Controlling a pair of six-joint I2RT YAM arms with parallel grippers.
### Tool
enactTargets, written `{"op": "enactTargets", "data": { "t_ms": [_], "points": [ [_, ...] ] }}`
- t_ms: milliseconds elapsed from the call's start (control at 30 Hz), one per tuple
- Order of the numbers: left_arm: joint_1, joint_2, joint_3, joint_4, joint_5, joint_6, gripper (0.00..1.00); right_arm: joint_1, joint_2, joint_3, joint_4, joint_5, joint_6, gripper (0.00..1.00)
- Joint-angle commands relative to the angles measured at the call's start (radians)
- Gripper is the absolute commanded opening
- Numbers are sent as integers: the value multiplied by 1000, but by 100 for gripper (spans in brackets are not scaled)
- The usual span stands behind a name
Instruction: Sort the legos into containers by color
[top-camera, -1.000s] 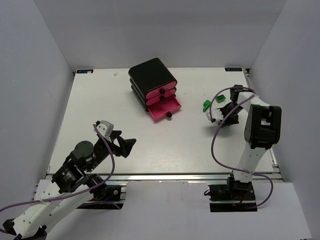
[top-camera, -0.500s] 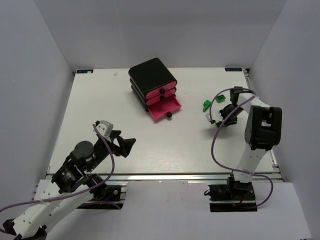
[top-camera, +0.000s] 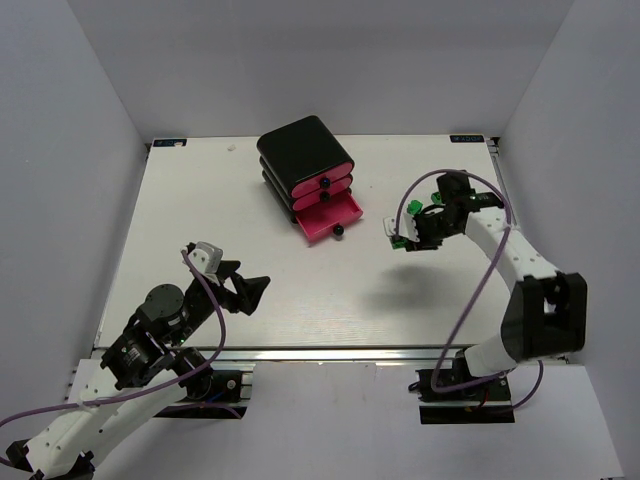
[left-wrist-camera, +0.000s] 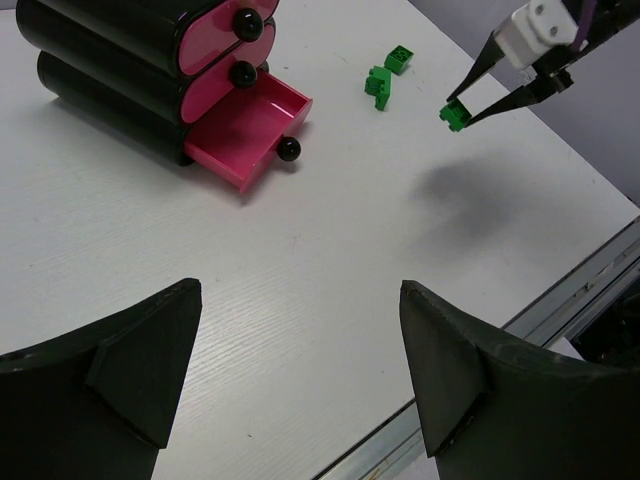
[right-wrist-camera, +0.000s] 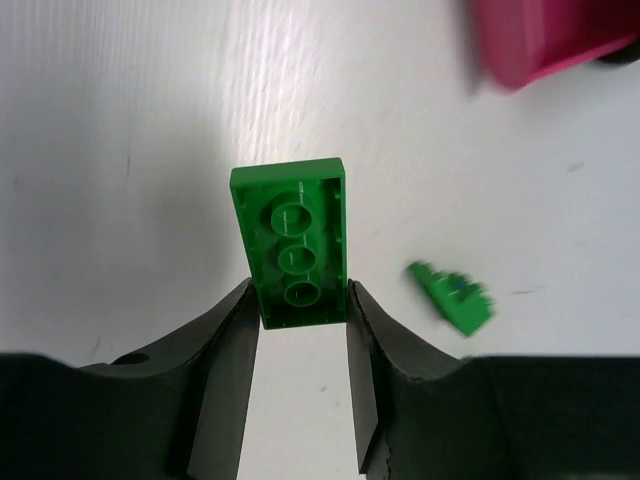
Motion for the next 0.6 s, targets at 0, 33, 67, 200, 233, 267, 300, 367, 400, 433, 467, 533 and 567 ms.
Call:
{"op": "enactTargets", "data": {
  "t_ms": [0, 33, 67, 200, 233, 267, 300, 367, 400, 433, 467, 533, 567],
  "points": [
    [4, 4, -2, 0, -11, -8, 89, 108, -116, -58, 222, -61, 282, 12],
    [4, 6, -2, -1, -11, -6, 89, 127, -127, -62, 255, -38, 366, 12],
    [4, 8, -2, -1, -12, -8, 90, 180, -138, -59, 290, -23, 404, 12],
    [4, 8, -2, -4, -22, -11, 90, 279, -120, -27, 433, 90, 528, 12],
    [4, 6, -2, -4, -25, -11, 90, 294, -109, -15, 466, 109, 543, 12],
    [4, 6, -2, -3, -29, -14, 89, 346, -86, 8, 486, 132, 571, 12],
    [4, 6, -4, -4, -31, -13, 90, 360, -74, 20, 503, 182, 580, 12],
    [4, 9, -4, -4, -35, -14, 90, 421, -31, 53, 552, 232, 588, 13],
    [4, 12, -4, -4, -36, -16, 90, 447, -17, 62, 572, 284, 594, 14],
    [4, 17, -2, -6, -36, -14, 90, 460, 18, 71, 592, 310, 600, 14],
    [4, 18, -2, -6, -36, -14, 89, 483, 37, 108, 609, 330, 606, 14],
    [4, 24, -2, -9, -40, -16, 90, 507, 95, 145, 620, 377, 623, 14],
    [4, 24, -1, -9, -42, -14, 90, 517, 112, 177, 620, 385, 626, 14]
  ]
}}
